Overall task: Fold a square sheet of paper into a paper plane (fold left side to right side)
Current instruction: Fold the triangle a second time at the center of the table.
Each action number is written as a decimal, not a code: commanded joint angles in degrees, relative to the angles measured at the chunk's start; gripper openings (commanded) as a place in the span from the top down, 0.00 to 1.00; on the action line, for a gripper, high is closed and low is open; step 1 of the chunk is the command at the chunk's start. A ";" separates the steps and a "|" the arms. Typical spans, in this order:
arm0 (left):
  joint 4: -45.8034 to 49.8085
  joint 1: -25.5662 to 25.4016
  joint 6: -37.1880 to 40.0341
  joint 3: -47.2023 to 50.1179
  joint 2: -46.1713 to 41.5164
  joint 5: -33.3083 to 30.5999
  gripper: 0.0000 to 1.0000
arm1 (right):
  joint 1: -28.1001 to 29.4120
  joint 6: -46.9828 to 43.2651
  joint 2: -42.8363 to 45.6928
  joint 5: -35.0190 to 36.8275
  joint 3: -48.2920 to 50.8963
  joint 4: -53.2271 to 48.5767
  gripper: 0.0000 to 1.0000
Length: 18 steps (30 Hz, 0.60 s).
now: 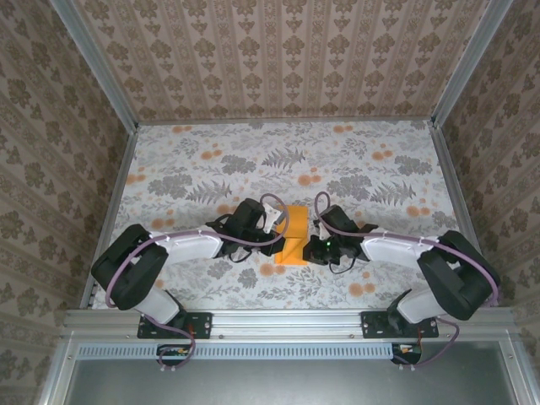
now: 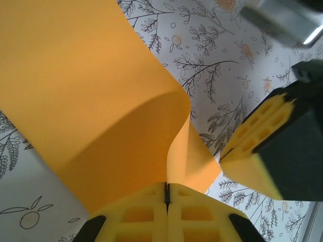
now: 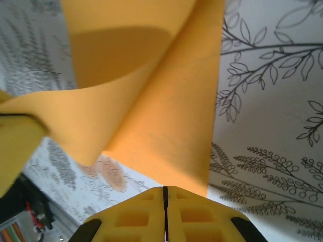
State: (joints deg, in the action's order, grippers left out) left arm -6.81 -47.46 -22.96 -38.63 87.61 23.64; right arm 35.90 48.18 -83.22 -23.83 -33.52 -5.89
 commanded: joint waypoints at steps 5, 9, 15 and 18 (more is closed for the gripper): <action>2.87 0.88 0.93 -0.37 -0.47 -0.07 1.00 | 1.15 -0.16 -4.25 3.45 -3.39 -2.98 0.92; 3.63 1.31 1.53 -0.43 -0.08 -1.27 1.00 | 1.19 -1.02 -4.67 4.66 -3.82 -5.48 0.92; 4.57 2.56 2.99 -1.81 1.46 -0.87 1.00 | 1.19 -2.37 -6.20 4.57 -4.52 -7.63 0.92; 4.74 3.24 3.60 -2.19 2.08 -0.52 1.00 | 1.23 -2.56 -6.77 4.67 -4.51 -8.25 0.92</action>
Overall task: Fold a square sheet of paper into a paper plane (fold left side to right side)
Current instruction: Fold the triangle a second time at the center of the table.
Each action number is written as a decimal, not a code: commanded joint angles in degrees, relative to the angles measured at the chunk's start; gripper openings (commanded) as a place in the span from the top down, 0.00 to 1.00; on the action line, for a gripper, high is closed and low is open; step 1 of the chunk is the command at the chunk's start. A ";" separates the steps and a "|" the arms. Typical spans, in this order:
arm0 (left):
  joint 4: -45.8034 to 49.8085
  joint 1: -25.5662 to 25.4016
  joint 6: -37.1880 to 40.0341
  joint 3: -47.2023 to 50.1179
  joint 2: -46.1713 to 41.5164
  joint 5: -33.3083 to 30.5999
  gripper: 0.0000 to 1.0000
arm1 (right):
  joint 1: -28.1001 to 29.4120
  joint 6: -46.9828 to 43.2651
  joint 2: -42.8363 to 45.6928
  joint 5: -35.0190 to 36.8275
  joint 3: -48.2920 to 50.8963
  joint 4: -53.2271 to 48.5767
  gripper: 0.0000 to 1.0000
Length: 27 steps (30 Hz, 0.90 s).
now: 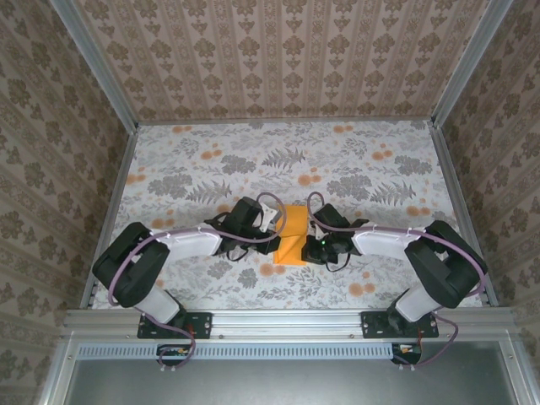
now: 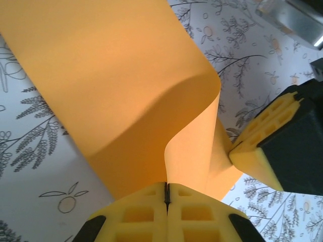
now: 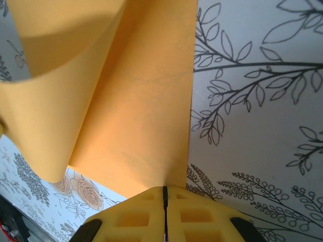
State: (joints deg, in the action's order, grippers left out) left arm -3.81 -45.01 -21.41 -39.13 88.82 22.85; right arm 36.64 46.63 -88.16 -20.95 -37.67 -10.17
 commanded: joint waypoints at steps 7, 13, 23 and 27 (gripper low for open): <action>2.93 1.40 3.81 -3.44 3.00 0.34 1.00 | 0.45 -1.89 -1.75 2.74 -0.83 -5.66 0.92; 3.36 1.94 4.75 -4.36 4.66 -0.08 1.00 | 0.45 -2.23 -1.77 2.71 -0.96 -6.17 0.92; 2.05 2.20 4.19 -4.86 5.96 -1.14 1.00 | 0.45 -2.60 -2.11 2.92 -1.24 -7.20 0.92; 2.03 2.14 4.36 -5.14 6.37 -1.45 1.00 | 0.45 -2.95 -2.19 3.00 -1.53 -7.78 0.92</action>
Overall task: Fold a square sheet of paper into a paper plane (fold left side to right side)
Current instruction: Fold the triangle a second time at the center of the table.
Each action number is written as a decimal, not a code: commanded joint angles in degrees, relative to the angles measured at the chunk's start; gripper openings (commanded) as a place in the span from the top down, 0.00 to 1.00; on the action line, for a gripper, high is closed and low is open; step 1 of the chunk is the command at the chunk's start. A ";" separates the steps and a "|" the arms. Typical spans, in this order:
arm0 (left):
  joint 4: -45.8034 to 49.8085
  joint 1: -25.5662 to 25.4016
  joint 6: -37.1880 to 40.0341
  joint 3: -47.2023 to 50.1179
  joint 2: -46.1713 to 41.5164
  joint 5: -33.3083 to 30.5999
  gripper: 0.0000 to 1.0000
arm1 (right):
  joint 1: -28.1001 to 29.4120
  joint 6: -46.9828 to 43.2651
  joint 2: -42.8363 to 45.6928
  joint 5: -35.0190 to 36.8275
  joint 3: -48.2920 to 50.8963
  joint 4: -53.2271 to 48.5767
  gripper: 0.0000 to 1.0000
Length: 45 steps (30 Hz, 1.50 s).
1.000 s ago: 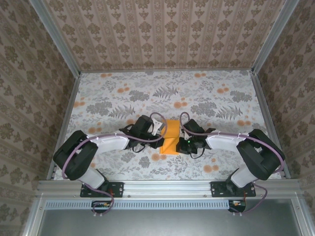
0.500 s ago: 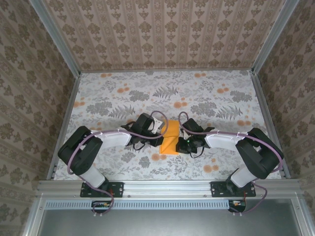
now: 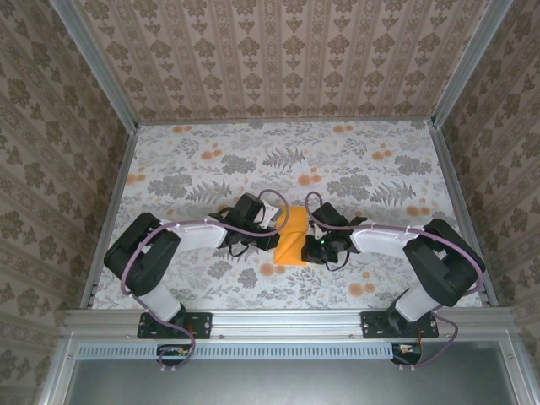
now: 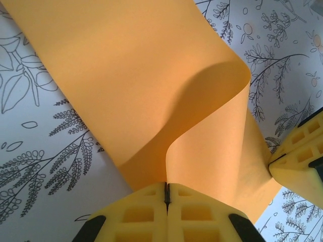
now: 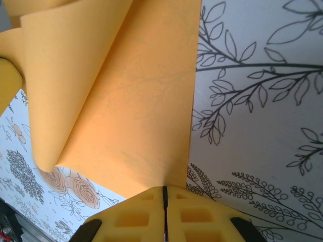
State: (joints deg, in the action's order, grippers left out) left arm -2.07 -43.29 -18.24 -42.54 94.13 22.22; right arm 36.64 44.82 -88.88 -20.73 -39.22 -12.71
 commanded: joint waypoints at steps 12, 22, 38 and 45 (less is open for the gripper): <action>0.36 0.50 1.45 -2.54 2.23 -1.98 1.00 | 0.45 -1.67 -1.57 2.67 -0.27 -5.83 0.92; 0.92 0.52 2.04 -2.72 3.23 -2.08 1.00 | 0.45 -2.10 -2.09 2.63 -0.77 -6.29 0.92; 2.35 -0.21 2.76 -2.14 4.40 -3.21 1.00 | -3.03 -1.43 7.84 -1.20 1.26 -0.35 0.91; 3.37 -1.31 2.95 -1.95 3.77 -4.72 1.00 | -4.65 4.04 6.19 -6.22 0.90 11.47 0.92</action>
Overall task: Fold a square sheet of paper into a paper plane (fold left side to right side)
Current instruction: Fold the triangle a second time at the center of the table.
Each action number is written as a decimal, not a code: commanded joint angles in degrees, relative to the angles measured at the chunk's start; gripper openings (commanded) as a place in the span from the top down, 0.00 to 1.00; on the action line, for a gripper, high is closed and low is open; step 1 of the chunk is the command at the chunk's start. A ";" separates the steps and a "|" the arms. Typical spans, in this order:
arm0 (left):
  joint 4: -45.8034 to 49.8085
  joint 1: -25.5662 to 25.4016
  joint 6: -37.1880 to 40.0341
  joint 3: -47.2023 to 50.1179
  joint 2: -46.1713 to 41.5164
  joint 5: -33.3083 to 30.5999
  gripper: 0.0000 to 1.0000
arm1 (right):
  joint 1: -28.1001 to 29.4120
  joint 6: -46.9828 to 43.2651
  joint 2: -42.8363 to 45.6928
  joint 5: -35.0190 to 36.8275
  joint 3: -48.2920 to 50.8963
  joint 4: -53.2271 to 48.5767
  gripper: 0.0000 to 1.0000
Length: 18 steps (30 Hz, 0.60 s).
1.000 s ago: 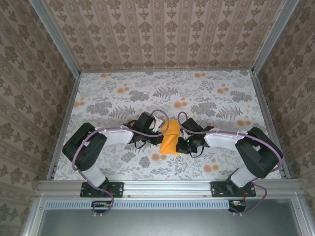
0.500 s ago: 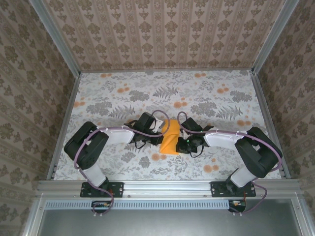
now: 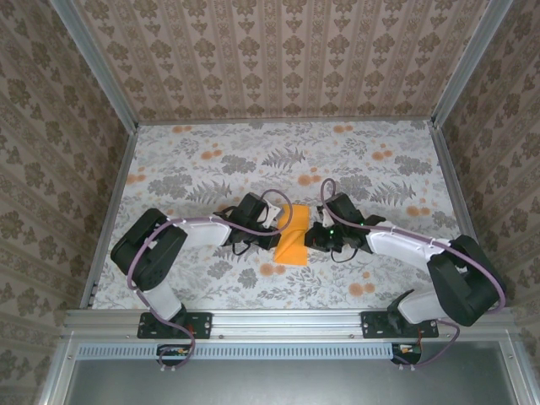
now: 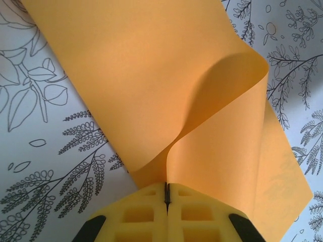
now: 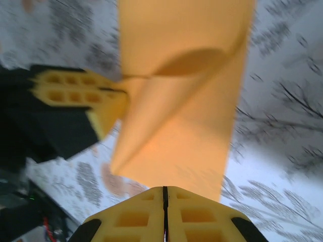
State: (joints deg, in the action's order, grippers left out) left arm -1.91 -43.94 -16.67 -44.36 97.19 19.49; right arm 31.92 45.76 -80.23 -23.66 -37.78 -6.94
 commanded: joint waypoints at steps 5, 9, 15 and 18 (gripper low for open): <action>2.97 -1.27 1.02 0.15 0.55 -2.68 1.00 | 0.33 4.15 -8.49 -3.91 -5.04 9.13 0.92; 3.40 -1.70 1.13 -0.18 0.48 -3.29 1.00 | 0.77 4.40 -12.45 -4.80 -7.38 10.40 0.92; 3.66 -2.11 1.31 -0.29 0.56 -3.66 1.00 | 1.20 4.52 -15.73 -4.99 -8.36 10.67 0.92; 3.77 -2.11 1.29 -0.27 0.55 -3.92 1.00 | 1.37 3.88 -16.54 -4.52 -8.11 9.40 0.92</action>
State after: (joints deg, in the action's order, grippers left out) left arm -1.91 -45.43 -16.67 -44.66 97.12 16.91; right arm 32.91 49.67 -95.70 -27.49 -44.97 3.14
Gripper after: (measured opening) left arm 0.046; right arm 0.079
